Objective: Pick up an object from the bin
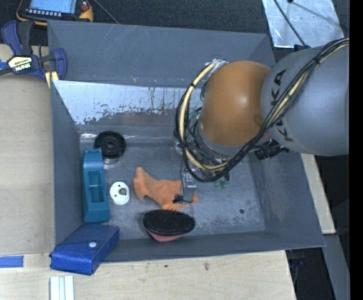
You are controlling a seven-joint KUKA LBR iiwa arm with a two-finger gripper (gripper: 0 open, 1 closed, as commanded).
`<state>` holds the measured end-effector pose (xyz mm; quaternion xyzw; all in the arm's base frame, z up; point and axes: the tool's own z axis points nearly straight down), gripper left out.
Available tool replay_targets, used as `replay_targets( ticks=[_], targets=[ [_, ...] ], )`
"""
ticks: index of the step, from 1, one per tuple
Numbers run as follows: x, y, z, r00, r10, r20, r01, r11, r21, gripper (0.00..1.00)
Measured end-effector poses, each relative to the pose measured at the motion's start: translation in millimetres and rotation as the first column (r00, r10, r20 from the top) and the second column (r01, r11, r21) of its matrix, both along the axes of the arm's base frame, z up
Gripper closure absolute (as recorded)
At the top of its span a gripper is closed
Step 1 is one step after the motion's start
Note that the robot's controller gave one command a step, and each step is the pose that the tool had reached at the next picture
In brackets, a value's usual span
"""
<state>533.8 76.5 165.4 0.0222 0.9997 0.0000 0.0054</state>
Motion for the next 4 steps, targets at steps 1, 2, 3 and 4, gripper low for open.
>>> replay_targets(
  ticks=[1,2,3,4],
  targets=[
    [-10.0,31,-35,0.996,-0.091,-0.011,0.091,0.996,0.002,0.00],
    [-9.9,34,-42,0.996,-0.092,-0.009,0.092,0.996,0.002,0.00],
    [15.6,14,-94,0.982,0.191,-0.008,-0.191,0.982,0.000,1.00],
    [15.6,14,-94,0.982,0.191,-0.008,-0.191,0.982,0.000,1.00]
  ],
)
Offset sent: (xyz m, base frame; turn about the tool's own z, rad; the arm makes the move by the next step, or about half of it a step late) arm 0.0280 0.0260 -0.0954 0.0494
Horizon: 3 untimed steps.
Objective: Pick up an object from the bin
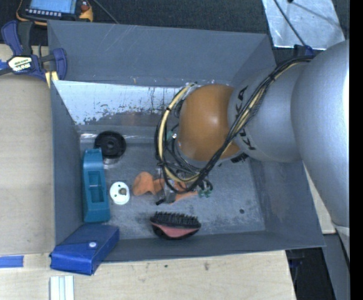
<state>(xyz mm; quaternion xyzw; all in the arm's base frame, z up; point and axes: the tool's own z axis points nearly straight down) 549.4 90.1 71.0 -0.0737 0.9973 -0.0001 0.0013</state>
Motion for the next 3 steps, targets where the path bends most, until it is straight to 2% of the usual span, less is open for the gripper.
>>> replay_targets(
  ticks=[1,2,3],
  targets=[
    [1.3,-2,43,1.000,0.013,-0.008,-0.013,1.000,-0.001,1.00],
    [2.0,-26,60,0.999,0.047,0.015,-0.047,0.999,0.001,1.00],
    [-1.9,-24,74,0.999,0.048,-0.013,-0.048,0.999,-0.001,1.00]
  ],
)
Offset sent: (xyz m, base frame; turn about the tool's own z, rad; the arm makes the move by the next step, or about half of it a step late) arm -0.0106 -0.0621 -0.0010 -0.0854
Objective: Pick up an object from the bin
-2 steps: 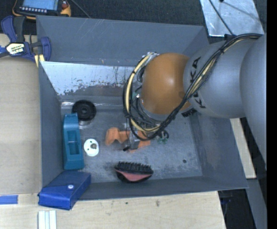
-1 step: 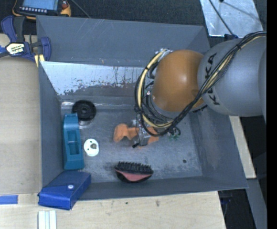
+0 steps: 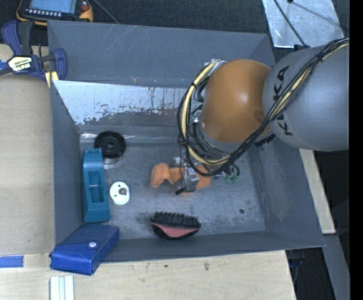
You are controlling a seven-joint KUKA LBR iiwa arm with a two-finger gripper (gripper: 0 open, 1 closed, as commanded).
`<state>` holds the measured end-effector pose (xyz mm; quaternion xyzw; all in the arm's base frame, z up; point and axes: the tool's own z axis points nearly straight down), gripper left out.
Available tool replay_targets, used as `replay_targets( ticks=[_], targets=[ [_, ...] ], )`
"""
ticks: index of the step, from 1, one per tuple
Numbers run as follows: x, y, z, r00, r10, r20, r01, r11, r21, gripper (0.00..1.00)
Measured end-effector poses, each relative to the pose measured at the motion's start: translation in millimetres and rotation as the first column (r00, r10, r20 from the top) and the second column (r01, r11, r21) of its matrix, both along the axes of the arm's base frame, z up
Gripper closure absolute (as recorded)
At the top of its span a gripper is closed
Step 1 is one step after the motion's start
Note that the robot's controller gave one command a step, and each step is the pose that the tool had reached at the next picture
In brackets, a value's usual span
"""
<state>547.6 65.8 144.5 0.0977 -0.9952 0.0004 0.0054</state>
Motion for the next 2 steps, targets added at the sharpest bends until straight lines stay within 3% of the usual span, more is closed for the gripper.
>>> replay_targets(
  ticks=[1,2],
  targets=[
    [17.9,-18,-8,0.999,0.025,0.030,-0.025,1.000,0.004,1.00],
    [-6.8,-18,-13,1.000,0.029,-0.005,-0.029,1.000,0.000,1.00]
  ],
)
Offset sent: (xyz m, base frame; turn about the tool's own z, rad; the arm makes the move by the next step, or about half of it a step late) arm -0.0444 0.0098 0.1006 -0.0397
